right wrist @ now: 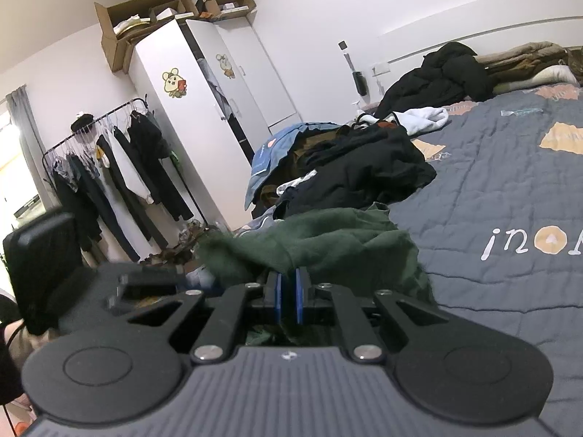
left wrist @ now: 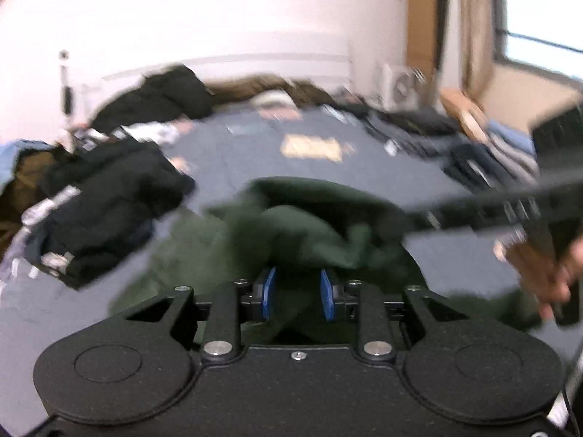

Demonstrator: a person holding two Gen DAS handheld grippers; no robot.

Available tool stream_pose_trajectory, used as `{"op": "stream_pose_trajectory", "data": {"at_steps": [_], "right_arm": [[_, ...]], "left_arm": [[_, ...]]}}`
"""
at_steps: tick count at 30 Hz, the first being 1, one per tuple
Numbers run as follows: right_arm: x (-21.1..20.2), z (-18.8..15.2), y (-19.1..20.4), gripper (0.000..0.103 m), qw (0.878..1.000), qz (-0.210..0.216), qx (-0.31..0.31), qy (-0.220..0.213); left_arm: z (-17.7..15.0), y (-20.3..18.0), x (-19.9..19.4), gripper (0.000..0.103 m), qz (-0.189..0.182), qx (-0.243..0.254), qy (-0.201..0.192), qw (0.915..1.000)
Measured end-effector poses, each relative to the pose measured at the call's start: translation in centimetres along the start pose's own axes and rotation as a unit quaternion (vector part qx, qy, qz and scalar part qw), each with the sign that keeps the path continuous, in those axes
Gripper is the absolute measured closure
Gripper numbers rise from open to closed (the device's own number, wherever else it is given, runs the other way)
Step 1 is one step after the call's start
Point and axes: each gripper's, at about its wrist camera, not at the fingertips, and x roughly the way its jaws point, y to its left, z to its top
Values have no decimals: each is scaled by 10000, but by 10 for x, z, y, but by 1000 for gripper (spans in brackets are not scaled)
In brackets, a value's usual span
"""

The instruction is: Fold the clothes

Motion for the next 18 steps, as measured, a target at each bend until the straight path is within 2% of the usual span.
{"op": "stream_pose_trajectory", "data": {"at_steps": [2, 6, 9, 11, 14, 16, 18], "right_arm": [[-1, 1, -3, 95, 10000, -46, 57, -19], [0, 0, -9, 95, 9999, -63, 160, -4], [2, -2, -11, 95, 9998, -166, 134, 53], [4, -4, -13, 95, 9988, -417, -94, 234], [8, -6, -20, 90, 9915, -937, -453, 779], [3, -6, -29, 90, 9877, -1167, -524, 899], [-9, -1, -35, 87, 9886, -1233, -476, 716]], "left_arm": [[8, 4, 4, 77, 55, -21, 7, 10000], [8, -10, 32, 77, -208, 400, 588, 9973], [1, -19, 50, 75, -294, 487, 859, 9947], [-5, -19, 55, 75, -383, 487, 955, 9935], [-13, -23, 58, 76, -614, 419, 1018, 9920], [-17, -27, 58, 88, -764, 415, 1020, 9910], [-23, -32, 59, 90, -873, 440, 1102, 9891]]}}
